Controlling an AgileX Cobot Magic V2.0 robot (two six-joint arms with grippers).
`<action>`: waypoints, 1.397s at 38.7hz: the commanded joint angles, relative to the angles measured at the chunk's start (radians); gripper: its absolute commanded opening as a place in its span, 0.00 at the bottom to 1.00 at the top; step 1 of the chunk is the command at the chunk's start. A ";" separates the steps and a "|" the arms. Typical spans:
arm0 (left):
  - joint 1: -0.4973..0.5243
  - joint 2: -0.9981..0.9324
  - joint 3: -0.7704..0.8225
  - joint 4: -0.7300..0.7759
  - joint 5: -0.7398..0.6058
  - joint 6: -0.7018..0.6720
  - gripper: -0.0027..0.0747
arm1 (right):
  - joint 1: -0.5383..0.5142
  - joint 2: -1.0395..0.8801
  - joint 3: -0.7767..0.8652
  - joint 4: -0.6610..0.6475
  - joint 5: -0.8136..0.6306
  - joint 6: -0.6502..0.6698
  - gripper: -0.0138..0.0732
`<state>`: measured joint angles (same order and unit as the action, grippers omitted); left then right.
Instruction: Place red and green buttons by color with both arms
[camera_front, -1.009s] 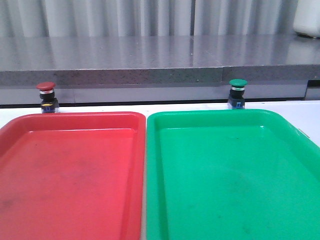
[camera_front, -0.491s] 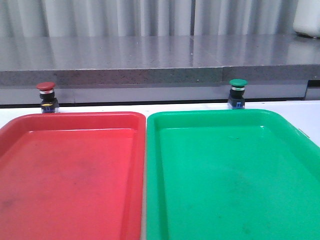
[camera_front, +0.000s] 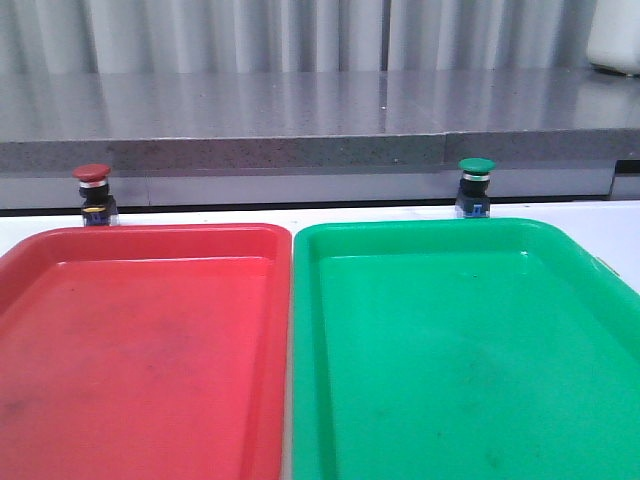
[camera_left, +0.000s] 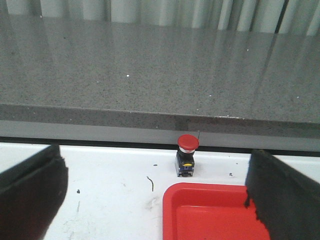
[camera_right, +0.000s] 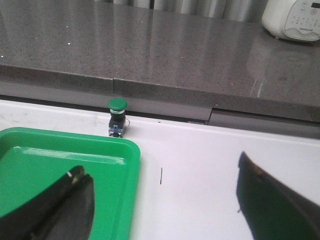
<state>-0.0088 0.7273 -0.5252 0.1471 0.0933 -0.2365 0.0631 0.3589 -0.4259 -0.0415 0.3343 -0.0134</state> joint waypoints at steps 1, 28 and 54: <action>0.001 0.127 -0.111 -0.007 -0.055 -0.006 0.93 | -0.008 0.013 -0.036 0.001 -0.075 -0.004 0.85; -0.109 1.003 -0.884 -0.003 0.367 0.048 0.93 | -0.008 0.013 -0.036 0.001 -0.075 -0.004 0.85; -0.115 1.323 -1.128 -0.011 0.353 0.048 0.90 | -0.008 0.013 -0.036 0.001 -0.075 -0.004 0.85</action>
<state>-0.1165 2.0892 -1.6111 0.1402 0.5115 -0.1850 0.0631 0.3589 -0.4259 -0.0415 0.3343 -0.0134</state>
